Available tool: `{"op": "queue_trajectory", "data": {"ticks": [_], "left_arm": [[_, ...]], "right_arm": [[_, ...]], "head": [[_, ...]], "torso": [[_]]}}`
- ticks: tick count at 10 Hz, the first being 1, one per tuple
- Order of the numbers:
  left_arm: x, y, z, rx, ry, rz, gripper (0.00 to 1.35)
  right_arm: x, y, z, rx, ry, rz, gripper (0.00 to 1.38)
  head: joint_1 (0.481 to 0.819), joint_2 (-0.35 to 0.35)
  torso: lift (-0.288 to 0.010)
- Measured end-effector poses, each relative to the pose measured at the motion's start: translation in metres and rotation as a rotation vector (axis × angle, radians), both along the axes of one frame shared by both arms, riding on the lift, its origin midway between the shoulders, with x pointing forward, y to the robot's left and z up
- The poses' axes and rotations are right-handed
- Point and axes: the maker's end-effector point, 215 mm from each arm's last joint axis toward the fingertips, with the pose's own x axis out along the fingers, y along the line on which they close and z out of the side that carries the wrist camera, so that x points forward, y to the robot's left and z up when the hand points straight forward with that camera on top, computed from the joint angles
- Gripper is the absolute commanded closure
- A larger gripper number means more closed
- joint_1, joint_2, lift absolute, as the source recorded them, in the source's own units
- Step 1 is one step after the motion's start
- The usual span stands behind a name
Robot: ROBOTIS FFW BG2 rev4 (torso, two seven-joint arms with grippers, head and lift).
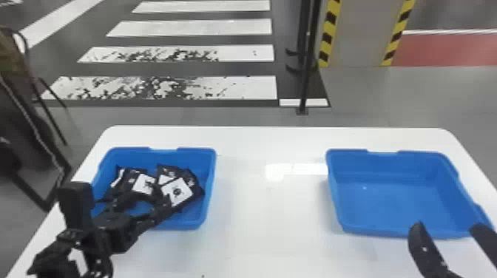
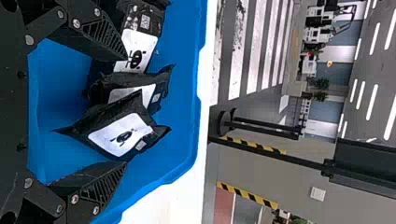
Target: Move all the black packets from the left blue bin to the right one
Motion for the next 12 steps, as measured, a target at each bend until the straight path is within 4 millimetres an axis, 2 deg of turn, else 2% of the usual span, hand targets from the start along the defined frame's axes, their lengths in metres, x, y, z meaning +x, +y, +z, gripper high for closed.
{"op": "queue_trajectory", "data": {"ticks": [2,4,7,8,9,12], "left_arm": [[0.016,-0.006,-0.002,0.001,0.015,-0.023,0.26],[0.027,-0.021,-0.003,-0.023,0.016,-0.051,0.26],[0.038,-0.038,-0.018,-0.05,0.058,-0.089,0.32],[0.041,-0.041,-0.023,-0.059,0.073,-0.094,0.49],[0.044,-0.045,-0.027,-0.07,0.088,-0.102,0.78],[0.037,-0.06,-0.046,-0.099,0.18,-0.139,0.81]], "right_arm": [[0.0,0.0,-0.002,0.009,0.003,-0.001,0.14],[0.0,0.0,-0.003,0.014,0.004,-0.001,0.14],[0.001,0.0,-0.005,0.022,0.006,-0.002,0.14],[0.001,0.0,-0.006,0.025,0.007,-0.003,0.14],[0.001,0.001,-0.007,0.032,0.009,-0.003,0.14],[0.002,0.001,-0.009,0.045,0.01,-0.004,0.14]], "head": [[0.695,0.047],[0.695,0.03],[0.695,0.002],[0.695,0.0],[0.695,-0.004],[0.695,-0.026]], "torso": [[-0.14],[-0.14],[-0.14],[-0.14],[-0.14],[-0.14]]}}
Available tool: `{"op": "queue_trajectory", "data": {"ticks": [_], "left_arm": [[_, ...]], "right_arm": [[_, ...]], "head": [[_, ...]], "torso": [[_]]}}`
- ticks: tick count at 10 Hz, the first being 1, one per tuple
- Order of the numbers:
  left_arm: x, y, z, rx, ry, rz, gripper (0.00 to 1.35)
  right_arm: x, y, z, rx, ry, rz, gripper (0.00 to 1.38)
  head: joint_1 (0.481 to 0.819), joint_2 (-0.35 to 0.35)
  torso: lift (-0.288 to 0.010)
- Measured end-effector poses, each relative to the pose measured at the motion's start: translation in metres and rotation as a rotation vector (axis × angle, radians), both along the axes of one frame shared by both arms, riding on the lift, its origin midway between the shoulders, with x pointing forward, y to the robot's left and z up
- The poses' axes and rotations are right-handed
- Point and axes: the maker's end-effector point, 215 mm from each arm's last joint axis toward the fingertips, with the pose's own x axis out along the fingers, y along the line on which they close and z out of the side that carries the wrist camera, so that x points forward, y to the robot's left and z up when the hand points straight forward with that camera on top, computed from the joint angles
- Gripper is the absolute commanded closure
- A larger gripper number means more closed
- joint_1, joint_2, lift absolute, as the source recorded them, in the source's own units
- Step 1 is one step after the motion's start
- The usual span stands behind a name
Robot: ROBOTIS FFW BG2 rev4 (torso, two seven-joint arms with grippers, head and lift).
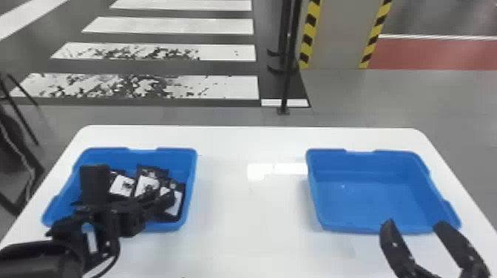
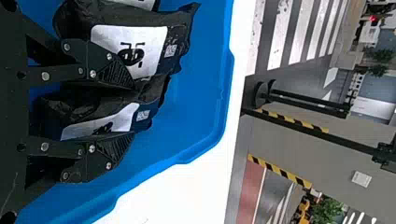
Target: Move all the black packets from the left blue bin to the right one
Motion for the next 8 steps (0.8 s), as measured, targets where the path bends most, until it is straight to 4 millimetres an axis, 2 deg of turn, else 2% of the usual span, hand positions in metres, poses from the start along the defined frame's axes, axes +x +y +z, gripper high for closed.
{"op": "queue_trajectory", "data": {"ticks": [1,2,3,5,6,8], "left_arm": [[-0.003,-0.005,-0.003,0.003,0.013,-0.021,1.19],[-0.003,-0.005,-0.004,0.029,0.016,-0.038,1.15],[-0.003,-0.001,-0.005,0.057,0.018,-0.041,1.2],[-0.007,0.008,-0.001,0.07,0.001,-0.026,1.21],[-0.012,0.015,0.016,0.068,-0.031,-0.012,1.21],[-0.028,0.025,0.068,0.063,-0.122,0.003,1.21]], "right_arm": [[0.0,0.0,0.0,0.002,0.001,0.0,0.14],[0.0,0.0,-0.001,0.004,0.002,-0.001,0.14],[-0.001,0.0,-0.002,0.006,0.004,0.002,0.14],[-0.002,0.001,-0.003,0.009,0.006,0.005,0.14],[-0.002,0.001,-0.003,0.01,0.006,0.007,0.14],[-0.001,0.004,0.001,0.017,-0.004,0.021,0.13]], "head": [[0.695,-0.031],[0.695,-0.035],[0.695,-0.03],[0.695,-0.016],[0.695,-0.011],[0.695,0.011]], "torso": [[-0.14],[-0.14],[-0.14],[-0.14],[-0.14],[-0.14]]}}
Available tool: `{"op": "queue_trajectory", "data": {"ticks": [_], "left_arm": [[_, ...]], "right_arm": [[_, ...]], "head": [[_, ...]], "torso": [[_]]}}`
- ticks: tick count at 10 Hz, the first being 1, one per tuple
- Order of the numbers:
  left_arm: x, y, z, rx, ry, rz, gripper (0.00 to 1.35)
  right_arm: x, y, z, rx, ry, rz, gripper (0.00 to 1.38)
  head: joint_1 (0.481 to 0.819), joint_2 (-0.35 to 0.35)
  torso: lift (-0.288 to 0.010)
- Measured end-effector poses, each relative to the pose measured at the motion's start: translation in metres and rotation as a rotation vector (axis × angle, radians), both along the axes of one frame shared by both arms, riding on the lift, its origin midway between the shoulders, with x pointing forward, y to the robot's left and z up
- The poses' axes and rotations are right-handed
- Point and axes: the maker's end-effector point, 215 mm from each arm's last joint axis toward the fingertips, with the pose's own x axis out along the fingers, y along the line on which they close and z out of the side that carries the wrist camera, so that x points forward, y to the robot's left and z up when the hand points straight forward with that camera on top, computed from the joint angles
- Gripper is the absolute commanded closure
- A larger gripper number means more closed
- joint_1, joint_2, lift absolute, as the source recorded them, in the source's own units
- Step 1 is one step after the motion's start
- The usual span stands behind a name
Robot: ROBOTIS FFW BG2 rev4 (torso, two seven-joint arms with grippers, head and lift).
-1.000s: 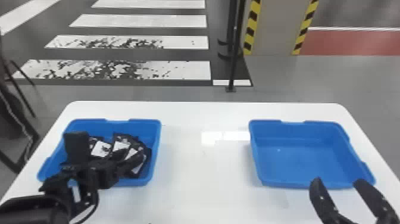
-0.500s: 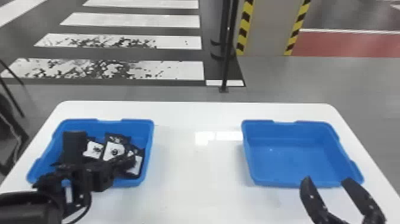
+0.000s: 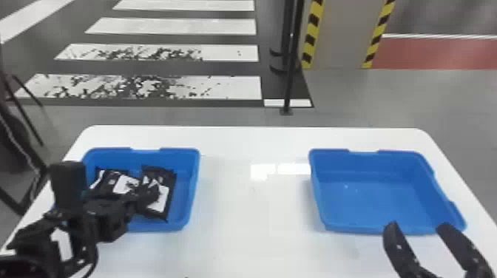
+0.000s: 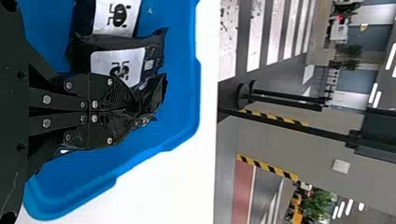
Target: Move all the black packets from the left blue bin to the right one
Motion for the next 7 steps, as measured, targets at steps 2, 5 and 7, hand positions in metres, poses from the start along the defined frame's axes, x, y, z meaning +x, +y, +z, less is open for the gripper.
{"op": "queue_trajectory", "data": {"ticks": [2,5,7], "left_arm": [[-0.018,-0.025,0.038,-0.092,-0.072,-0.067,1.21],[-0.055,-0.122,0.06,-0.374,-0.056,-0.311,1.21],[-0.067,-0.151,0.069,-0.505,-0.041,-0.382,1.21]], "right_arm": [[0.01,0.019,0.01,0.029,-0.036,0.09,0.14],[0.044,0.079,0.015,0.24,-0.051,0.307,0.13],[0.052,0.103,0.013,0.347,0.0,0.388,0.13]], "head": [[0.695,0.008],[0.695,-0.044],[0.695,-0.054]], "torso": [[-0.14],[-0.14],[-0.14]]}}
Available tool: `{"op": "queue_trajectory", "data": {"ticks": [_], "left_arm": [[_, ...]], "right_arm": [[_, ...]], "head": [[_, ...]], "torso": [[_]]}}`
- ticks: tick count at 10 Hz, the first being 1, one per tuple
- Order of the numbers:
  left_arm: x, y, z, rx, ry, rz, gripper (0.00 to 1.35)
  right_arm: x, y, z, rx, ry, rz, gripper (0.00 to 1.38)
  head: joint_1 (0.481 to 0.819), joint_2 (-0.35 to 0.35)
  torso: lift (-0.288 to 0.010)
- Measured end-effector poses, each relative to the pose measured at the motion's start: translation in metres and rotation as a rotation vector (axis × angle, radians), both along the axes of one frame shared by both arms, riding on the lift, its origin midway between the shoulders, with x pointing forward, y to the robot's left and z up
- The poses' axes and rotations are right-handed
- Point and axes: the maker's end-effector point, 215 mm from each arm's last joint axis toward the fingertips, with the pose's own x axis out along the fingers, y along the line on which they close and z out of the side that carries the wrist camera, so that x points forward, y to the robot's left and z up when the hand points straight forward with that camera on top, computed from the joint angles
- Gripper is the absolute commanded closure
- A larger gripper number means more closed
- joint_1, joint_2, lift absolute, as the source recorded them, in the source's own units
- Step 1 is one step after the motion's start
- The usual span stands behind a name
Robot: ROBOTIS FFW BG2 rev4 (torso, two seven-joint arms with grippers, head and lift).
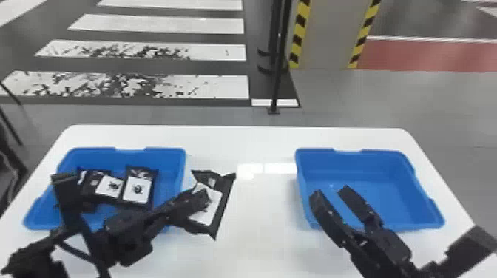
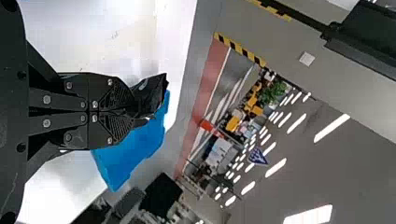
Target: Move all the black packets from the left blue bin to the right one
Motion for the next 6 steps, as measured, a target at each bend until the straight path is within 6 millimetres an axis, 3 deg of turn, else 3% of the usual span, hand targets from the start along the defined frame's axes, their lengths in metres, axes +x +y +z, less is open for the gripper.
{"op": "queue_trajectory", "data": {"ticks": [3,6], "left_arm": [[-0.012,-0.026,0.011,-0.196,0.051,-0.071,1.21],[-0.02,-0.053,0.01,-0.242,0.082,-0.133,1.21]], "right_arm": [[-0.015,0.053,-0.013,0.159,0.153,0.182,0.13],[-0.026,0.094,-0.002,0.262,0.204,0.31,0.14]], "head": [[0.695,-0.028],[0.695,0.005]], "torso": [[-0.14],[-0.14]]}}
